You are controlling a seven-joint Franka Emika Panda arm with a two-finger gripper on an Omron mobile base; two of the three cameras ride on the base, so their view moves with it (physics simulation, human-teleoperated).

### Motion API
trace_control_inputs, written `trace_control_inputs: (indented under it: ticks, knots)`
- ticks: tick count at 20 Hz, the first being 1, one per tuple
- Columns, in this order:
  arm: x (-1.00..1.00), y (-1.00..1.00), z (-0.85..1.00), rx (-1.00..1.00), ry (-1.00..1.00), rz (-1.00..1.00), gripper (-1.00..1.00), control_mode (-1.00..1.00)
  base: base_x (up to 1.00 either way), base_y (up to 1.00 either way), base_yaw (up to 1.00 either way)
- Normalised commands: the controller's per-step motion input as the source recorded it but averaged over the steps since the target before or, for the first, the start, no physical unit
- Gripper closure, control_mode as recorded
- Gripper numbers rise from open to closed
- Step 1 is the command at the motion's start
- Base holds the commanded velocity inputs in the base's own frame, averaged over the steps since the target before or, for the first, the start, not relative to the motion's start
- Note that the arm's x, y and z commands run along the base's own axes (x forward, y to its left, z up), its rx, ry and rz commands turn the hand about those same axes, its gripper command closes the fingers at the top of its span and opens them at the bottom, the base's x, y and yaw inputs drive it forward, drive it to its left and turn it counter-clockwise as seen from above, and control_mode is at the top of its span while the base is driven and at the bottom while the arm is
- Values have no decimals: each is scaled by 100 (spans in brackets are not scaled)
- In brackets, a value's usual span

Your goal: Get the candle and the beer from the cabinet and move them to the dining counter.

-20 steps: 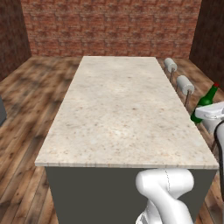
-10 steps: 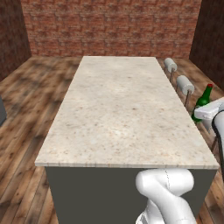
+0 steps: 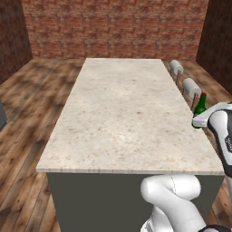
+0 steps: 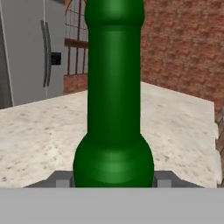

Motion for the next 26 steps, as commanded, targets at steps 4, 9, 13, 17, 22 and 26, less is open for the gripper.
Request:
trace_control_inputs:
  ticks: [4, 9, 13, 17, 22, 26]
  knots:
    - [37, -1, -56, -1, 0, 7, 100, -100, 0, 0, 0]
    - [26, -13, -53, 0, 1, 10, 100, -100, 0, 0, 0]
    - [21, -7, -35, -2, 4, 7, 100, -100, 0, 0, 0]
    - [23, -18, -5, 0, 3, 6, 100, -100, 0, 0, 0]
    - [28, -18, -7, 0, 3, 7, 100, -100, 0, 0, 0]
    - [25, -18, -21, 0, 0, 7, 100, -100, 0, 0, 0]
